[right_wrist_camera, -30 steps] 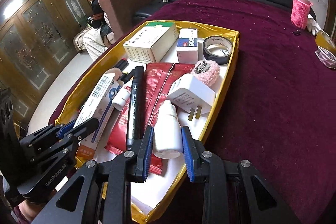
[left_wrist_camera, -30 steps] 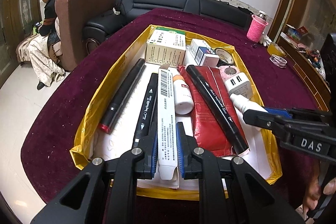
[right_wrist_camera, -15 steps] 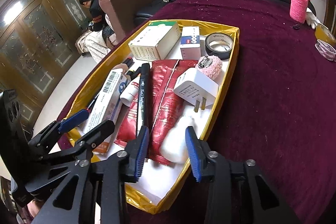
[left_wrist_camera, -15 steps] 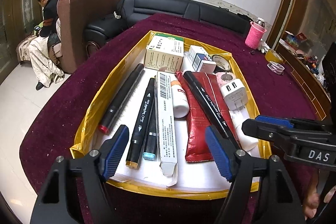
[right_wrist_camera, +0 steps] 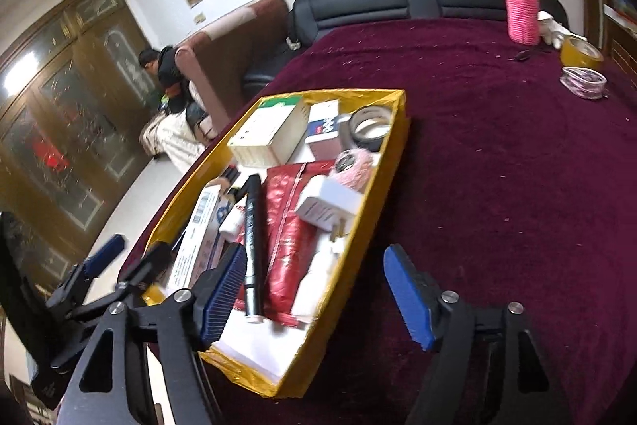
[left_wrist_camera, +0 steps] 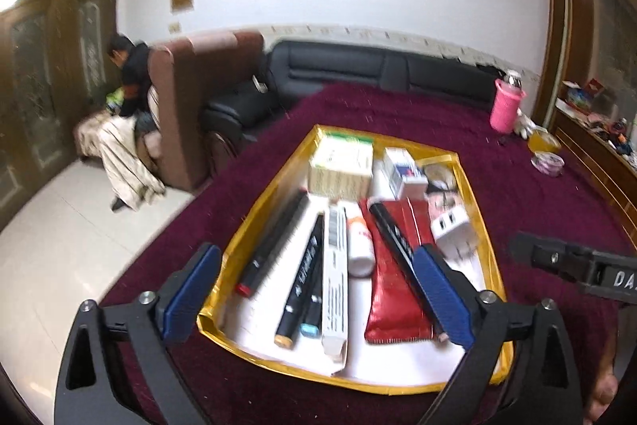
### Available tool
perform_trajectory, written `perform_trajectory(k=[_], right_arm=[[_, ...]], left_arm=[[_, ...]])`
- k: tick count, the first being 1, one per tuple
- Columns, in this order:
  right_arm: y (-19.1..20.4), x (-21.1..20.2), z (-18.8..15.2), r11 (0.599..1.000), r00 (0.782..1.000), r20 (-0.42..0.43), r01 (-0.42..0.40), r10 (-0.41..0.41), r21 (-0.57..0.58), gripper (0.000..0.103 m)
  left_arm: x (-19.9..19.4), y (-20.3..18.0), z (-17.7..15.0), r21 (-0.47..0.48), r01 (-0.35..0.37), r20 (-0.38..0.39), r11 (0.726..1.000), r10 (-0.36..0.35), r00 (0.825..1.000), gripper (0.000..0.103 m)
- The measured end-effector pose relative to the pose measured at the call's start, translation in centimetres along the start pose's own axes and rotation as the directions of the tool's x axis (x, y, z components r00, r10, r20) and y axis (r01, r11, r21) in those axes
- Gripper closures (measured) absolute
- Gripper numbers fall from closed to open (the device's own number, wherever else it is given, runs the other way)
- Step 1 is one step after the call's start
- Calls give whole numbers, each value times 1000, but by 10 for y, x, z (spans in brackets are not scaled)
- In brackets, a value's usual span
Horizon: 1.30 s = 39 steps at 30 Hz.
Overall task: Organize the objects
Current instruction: 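Open both grippers and lift them away from the tray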
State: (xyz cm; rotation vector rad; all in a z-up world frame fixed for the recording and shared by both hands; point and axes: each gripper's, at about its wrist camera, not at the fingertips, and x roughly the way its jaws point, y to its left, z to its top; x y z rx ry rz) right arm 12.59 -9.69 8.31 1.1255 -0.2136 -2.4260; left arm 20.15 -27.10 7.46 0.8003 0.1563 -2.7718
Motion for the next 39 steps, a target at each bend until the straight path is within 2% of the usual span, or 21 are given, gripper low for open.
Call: perform_trajectory(k=[4,9,13,17,19,25,34,39], right_arm=[[-10,-5,1,1000,999,25,27,-28,13,23],[-14,-15,-2,996,994,72,86,-84,-23,19],[-12,-24,-6,987,984,121,142,-132,-79,15],[-7,-33,-10,964,960,193,228,-200,-134,10],[-4,-37,-13,953,949,226,260,-221,-159,9],[4,-37,-21,929,936,256,298,-240,-218,5],[13,-32,-29,895,921,278,349,-273,-278,3],[26,-28,-33,872,919,284,361,-273,-330,3]], left_arm=[[-20,-7,9,4,-9,91,1000,8,996,0],[-16,-17,17,21,21,60,1000,-23,998,0],[-19,-24,19,29,-49,78,998,46,996,0],[-25,-27,19,28,-102,103,994,98,990,0],[-25,-26,20,13,-98,95,995,97,991,0],[-28,-20,20,-22,-37,92,999,39,995,0],[-35,-16,24,-10,-53,113,999,54,992,0],[-36,-4,27,-49,-53,98,997,58,994,0]])
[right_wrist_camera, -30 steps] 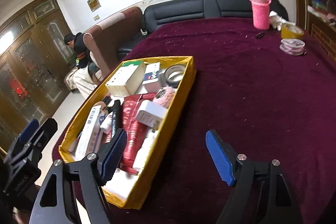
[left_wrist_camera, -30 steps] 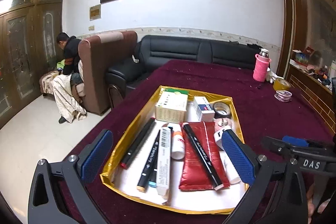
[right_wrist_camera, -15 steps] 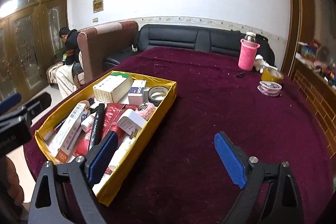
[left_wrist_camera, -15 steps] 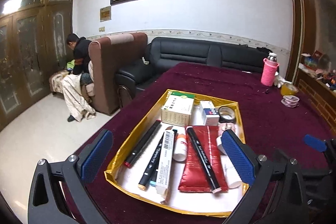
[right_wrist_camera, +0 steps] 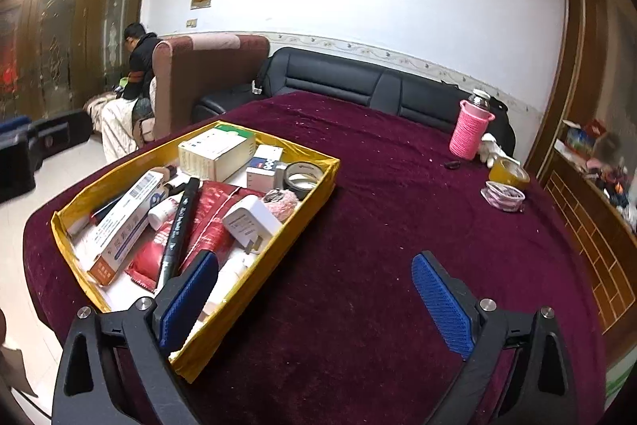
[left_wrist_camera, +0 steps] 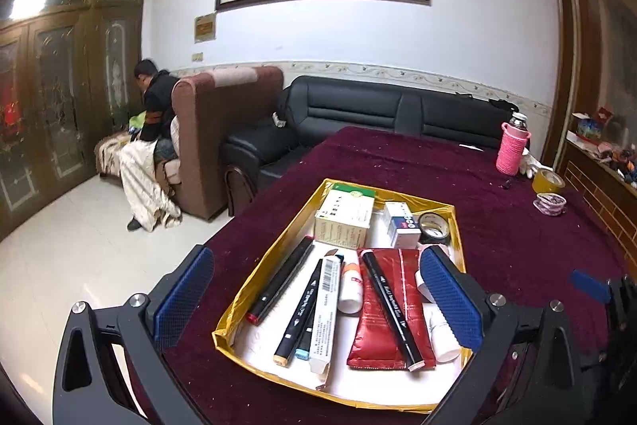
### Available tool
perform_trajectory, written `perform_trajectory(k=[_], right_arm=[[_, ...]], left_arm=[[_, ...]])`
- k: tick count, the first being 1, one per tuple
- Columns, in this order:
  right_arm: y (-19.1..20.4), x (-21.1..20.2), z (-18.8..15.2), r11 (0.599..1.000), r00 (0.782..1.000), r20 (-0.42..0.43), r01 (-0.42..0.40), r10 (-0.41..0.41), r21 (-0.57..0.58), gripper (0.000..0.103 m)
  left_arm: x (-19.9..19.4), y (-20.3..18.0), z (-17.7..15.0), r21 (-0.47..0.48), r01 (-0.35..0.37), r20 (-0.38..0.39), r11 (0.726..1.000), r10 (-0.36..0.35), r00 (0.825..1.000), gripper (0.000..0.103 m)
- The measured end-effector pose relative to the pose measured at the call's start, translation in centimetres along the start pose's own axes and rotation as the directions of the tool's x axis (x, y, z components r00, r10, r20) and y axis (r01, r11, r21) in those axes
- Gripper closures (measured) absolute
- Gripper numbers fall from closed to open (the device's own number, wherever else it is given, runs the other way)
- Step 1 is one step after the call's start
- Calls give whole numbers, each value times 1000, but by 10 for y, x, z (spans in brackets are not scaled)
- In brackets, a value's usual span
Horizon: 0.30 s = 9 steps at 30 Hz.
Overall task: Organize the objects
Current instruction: 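Open both grippers and lift them away from the tray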
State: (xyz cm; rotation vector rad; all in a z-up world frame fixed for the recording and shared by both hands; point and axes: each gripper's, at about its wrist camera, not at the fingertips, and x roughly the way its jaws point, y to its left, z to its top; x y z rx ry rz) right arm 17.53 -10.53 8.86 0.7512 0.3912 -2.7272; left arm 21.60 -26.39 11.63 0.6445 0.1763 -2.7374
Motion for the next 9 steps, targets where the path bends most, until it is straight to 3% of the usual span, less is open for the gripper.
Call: perform_trajectory(k=[3,9], right_arm=[[8,-2,0,1000,1000,7,-4,4,-27,3],[23,-3,-1,996,1000,19,1,1,-87,2]], left_arm=[[2,8,-1,-34,5,-26,999,-6,1000,0],[1,3,-7,16,-47,-14,999,47,999,0]])
